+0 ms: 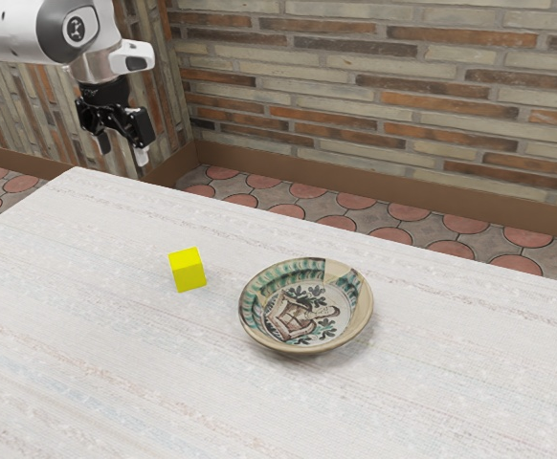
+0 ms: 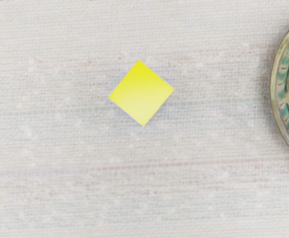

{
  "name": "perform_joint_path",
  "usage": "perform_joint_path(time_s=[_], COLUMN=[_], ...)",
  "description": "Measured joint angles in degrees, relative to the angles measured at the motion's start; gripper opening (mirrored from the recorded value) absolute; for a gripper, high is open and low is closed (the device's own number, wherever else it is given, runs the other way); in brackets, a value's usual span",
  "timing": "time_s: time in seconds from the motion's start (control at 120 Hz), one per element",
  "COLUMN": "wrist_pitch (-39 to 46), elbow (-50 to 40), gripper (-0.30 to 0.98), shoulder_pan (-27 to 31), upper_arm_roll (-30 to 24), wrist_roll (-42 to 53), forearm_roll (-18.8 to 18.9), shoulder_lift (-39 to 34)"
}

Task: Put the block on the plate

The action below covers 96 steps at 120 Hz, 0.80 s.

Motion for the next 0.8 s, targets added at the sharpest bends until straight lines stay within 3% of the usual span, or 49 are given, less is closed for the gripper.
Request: perform_joint_path(time_s=[0.458, 0.8], wrist_pitch=[0.70, 12.39], elbow=[-4.69, -4.53], gripper=[0.69, 0.69], shoulder_pan=[0.11, 0.51], upper_arm_roll=[0.36, 0.09], wrist_roll=[4.49, 22.31], forearm_roll=[0.24, 0.09], shoulder_lift=[1.05, 13.67])
